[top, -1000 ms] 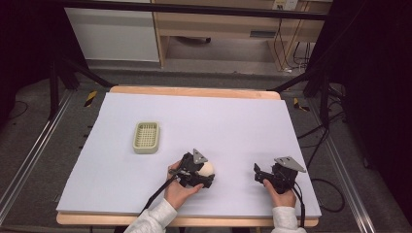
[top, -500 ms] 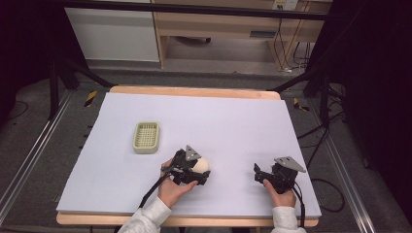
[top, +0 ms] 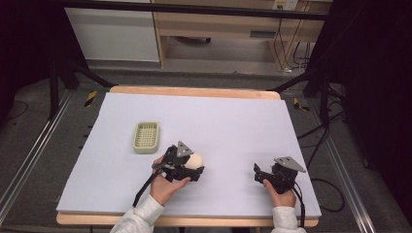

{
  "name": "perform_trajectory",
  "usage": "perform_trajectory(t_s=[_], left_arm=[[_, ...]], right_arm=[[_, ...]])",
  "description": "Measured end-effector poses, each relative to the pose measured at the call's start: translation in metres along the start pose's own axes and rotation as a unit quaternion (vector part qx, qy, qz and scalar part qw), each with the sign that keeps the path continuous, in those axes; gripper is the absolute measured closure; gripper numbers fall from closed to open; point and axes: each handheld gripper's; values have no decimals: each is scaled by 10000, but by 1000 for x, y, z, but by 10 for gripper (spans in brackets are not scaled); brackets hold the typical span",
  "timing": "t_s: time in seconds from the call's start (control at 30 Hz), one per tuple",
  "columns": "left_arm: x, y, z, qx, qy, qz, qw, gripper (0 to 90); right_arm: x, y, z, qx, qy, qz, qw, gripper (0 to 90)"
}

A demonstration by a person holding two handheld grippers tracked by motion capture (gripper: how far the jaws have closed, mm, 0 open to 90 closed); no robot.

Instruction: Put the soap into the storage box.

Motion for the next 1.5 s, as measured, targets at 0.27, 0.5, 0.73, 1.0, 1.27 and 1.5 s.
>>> perform_trajectory(t_s=[0.27,0.5,0.73,1.0,1.27,1.5], left_arm=[[-13,-2,16,-126,-153,-98,9998,242],[-18,-2,24,-187,-206,-138,9995,242],[-24,-5,32,-218,-273,-161,9993,242],[-30,-7,45,-274,-380,-177,9987,242],[-36,-8,58,-333,-507,-201,9980,242],[-41,-7,71,-413,-623,-202,9970,242]], right_arm=[[0,0,0,-6,0,-8,10000,44],[0,0,0,-6,-5,-13,10000,44],[-1,0,0,7,-12,-1,10000,44],[-1,0,0,8,-9,-3,10000,44],[0,0,0,-7,-5,-6,10000,44],[0,0,0,-15,-14,-5,10000,44]])
Point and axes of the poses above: each handheld gripper's, and its own axes: x roughly forward along the jaws, y roughly out of its underside, z roughly to its left, and after that the axes turned 3 degrees about -z, right-handed
